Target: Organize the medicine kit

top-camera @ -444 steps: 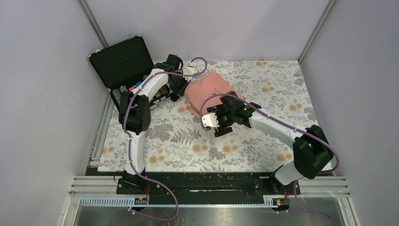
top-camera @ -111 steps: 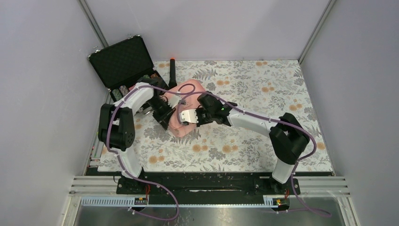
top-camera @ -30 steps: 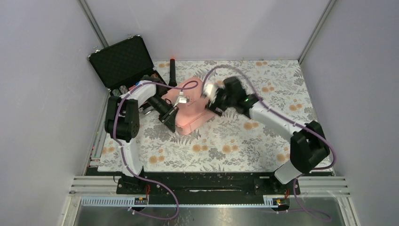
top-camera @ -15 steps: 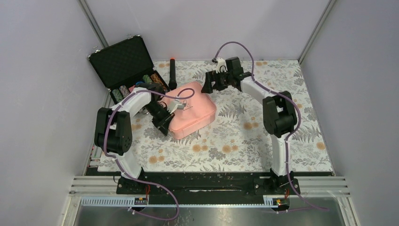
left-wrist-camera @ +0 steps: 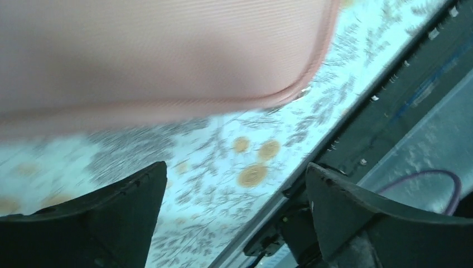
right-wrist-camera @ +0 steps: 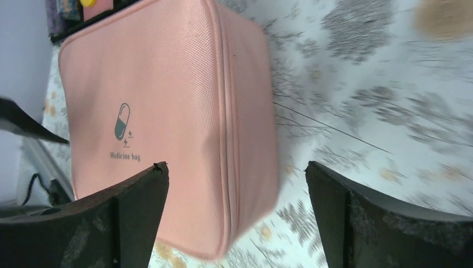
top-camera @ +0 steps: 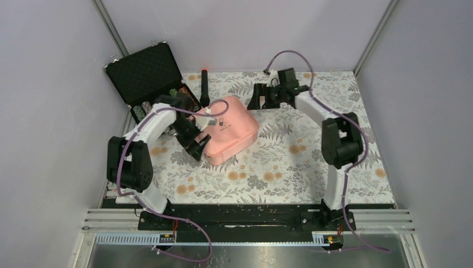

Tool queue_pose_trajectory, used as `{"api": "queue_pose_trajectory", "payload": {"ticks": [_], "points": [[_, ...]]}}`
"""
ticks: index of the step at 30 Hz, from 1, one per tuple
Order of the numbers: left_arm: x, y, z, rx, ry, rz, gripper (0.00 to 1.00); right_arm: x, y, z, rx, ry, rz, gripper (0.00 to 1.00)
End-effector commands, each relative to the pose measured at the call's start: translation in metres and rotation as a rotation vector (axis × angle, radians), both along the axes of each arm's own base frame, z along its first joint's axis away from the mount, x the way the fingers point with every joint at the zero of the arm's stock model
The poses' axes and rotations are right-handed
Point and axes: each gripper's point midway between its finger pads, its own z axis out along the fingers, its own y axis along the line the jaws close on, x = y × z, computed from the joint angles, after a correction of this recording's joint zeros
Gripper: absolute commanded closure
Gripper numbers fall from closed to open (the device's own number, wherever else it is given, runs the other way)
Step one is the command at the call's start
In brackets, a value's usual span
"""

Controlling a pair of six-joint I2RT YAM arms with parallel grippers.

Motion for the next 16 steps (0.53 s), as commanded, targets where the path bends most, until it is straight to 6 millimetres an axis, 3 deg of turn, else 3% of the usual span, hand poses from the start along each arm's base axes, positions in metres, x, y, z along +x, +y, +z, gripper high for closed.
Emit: {"api": "queue_pose_trajectory", "payload": {"ticks": [1,3,5,7,11,16], "points": [[0.072,0.054,0.066,0.063,-0.374,0.187,0.01,0.0,-0.064,0.101,-0.142,-0.288,-0.087,0.0],[0.102,0.068,0.088,0.034,-0.527,0.337,0.01,-0.007,-0.082,0.119,-0.209,-0.387,-0.102,0.01],[0.128,0.075,0.104,-0.026,-0.685,0.489,0.01,-0.013,-0.108,0.139,-0.264,-0.464,-0.223,0.0],[0.144,0.079,0.115,-0.089,-0.814,0.62,0.01,-0.02,-0.126,0.154,-0.297,-0.526,-0.304,0.0],[0.159,0.08,0.128,-0.19,-0.948,0.767,0.01,-0.038,-0.155,0.177,-0.289,-0.615,-0.479,0.0],[0.17,0.094,0.138,-0.22,-1.031,0.95,0.01,-0.056,-0.158,0.172,-0.339,-0.641,-0.389,0.02]]}}
